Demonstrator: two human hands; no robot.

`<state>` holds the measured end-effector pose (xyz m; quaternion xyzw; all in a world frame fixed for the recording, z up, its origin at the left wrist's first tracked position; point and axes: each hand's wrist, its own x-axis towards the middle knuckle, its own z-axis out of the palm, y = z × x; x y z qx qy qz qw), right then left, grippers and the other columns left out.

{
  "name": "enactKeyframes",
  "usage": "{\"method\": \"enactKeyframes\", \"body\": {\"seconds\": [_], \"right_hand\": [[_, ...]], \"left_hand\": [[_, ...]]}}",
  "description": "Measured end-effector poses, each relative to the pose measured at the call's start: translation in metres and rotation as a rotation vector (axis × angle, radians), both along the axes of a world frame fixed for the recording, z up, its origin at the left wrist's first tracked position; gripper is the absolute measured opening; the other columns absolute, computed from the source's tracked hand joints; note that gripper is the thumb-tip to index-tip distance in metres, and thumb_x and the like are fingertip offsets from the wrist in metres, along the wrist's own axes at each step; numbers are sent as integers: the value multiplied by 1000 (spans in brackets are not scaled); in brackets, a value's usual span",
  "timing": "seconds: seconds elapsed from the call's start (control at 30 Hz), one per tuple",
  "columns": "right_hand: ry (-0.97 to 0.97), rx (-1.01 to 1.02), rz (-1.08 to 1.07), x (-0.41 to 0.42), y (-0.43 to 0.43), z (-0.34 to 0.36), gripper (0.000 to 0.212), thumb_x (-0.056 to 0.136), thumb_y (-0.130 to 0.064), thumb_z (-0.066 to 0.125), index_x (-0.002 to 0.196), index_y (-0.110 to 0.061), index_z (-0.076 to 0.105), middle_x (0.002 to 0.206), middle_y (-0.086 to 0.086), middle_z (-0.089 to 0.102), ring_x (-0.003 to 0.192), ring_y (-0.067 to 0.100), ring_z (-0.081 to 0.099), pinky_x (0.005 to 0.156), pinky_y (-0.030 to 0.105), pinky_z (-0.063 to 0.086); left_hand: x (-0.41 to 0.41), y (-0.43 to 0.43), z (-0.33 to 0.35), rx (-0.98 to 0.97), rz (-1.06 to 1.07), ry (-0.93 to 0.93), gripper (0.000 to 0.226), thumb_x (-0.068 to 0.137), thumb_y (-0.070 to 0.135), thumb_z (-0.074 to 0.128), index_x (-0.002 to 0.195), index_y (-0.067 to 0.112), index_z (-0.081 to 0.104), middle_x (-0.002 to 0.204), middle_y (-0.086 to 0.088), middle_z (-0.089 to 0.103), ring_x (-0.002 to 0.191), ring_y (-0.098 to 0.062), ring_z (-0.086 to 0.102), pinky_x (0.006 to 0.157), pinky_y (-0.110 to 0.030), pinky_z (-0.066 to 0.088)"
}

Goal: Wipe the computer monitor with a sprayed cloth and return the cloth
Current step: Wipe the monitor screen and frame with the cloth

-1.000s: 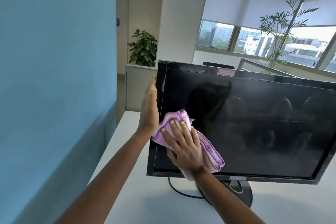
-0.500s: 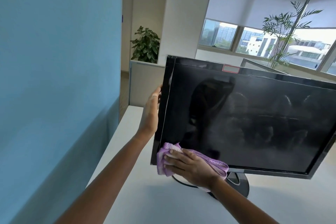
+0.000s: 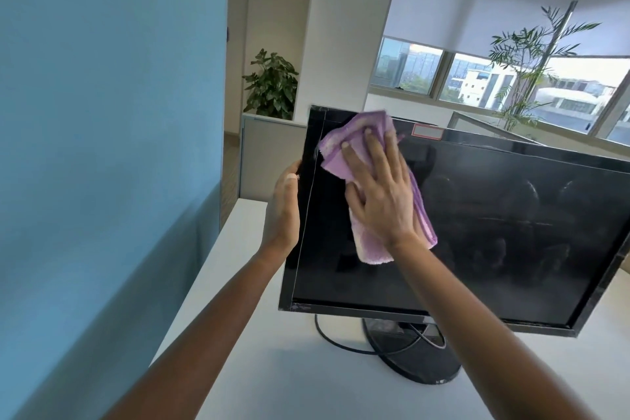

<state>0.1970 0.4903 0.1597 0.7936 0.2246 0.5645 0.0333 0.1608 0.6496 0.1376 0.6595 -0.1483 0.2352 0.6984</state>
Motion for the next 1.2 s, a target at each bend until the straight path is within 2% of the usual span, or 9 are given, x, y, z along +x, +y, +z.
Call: {"method": "enactKeyframes", "body": {"seconds": [0.07, 0.2, 0.47, 0.53, 0.63, 0.77, 0.9, 1.1, 1.2], "right_hand": [[56, -3, 2, -2, 9, -30, 52, 88, -31, 47, 138, -19, 41, 147, 16, 37, 140, 33, 20, 113, 45, 23], [117, -196, -21, -15, 7, -98, 53, 88, -36, 43, 139, -24, 36, 147, 7, 36, 139, 31, 26, 112, 45, 29], [147, -823, -42, -31, -35, -151, 59, 78, -35, 56, 136, -30, 43, 142, -9, 47, 136, 21, 31, 110, 40, 22], [97, -897, -35, -26, -41, -133, 61, 75, -41, 64, 133, -34, 46, 144, -11, 45, 135, 20, 35, 111, 43, 20], [15, -795, 17, -16, -50, -86, 58, 76, -38, 64, 132, -33, 47, 147, -7, 34, 138, 26, 31, 113, 46, 18], [-61, -453, 54, -2, -56, 0, 46, 83, -26, 50, 129, -31, 53, 142, -3, 31, 138, 29, 28, 114, 48, 17], [-70, -259, -25, 6, -64, 53, 45, 87, -31, 50, 131, -32, 50, 143, 4, 37, 135, 29, 28, 111, 52, 24], [55, -231, -5, -2, -49, -14, 53, 89, -36, 44, 141, -27, 34, 150, 7, 30, 139, 32, 26, 115, 49, 19], [137, -412, 13, -11, -45, -70, 50, 85, -37, 42, 134, -29, 47, 145, 1, 41, 135, 25, 35, 111, 44, 24]], "left_hand": [[2, 1, 0, -6, 10, 0, 61, 85, 37, 18, 133, 8, 42, 134, -9, 51, 125, -21, 47, 109, -34, 37], [1, 1, -1, 14, 41, 10, 59, 84, 37, 18, 131, 12, 41, 124, 9, 46, 115, -3, 43, 88, 4, 34], [-1, 0, 6, 75, 88, 30, 66, 83, 43, 13, 136, 11, 40, 140, -10, 47, 129, -22, 43, 111, -32, 36], [-3, -3, 15, 160, 158, 4, 63, 86, 40, 13, 138, 13, 36, 145, -9, 41, 135, -19, 36, 113, -25, 27], [-6, -9, 39, 376, 305, -129, 58, 90, 33, 15, 143, 11, 24, 153, -6, 26, 140, -9, 18, 107, -1, 7], [0, -17, 67, 637, 467, -213, 58, 91, 33, 15, 144, 11, 19, 156, -13, 12, 146, -23, 4, 119, -31, 2], [10, -26, 80, 811, 597, -232, 58, 90, 38, 15, 143, 15, 25, 157, -8, 12, 146, -23, -2, 118, -35, -5], [19, -42, 79, 819, 608, -262, 54, 91, 36, 18, 130, 8, 44, 141, -10, 45, 143, -23, 19, 118, -41, 4], [21, -40, 77, 772, 634, -275, 49, 92, 32, 21, 125, 7, 48, 136, -10, 49, 141, -25, 25, 118, -40, 6]]}}
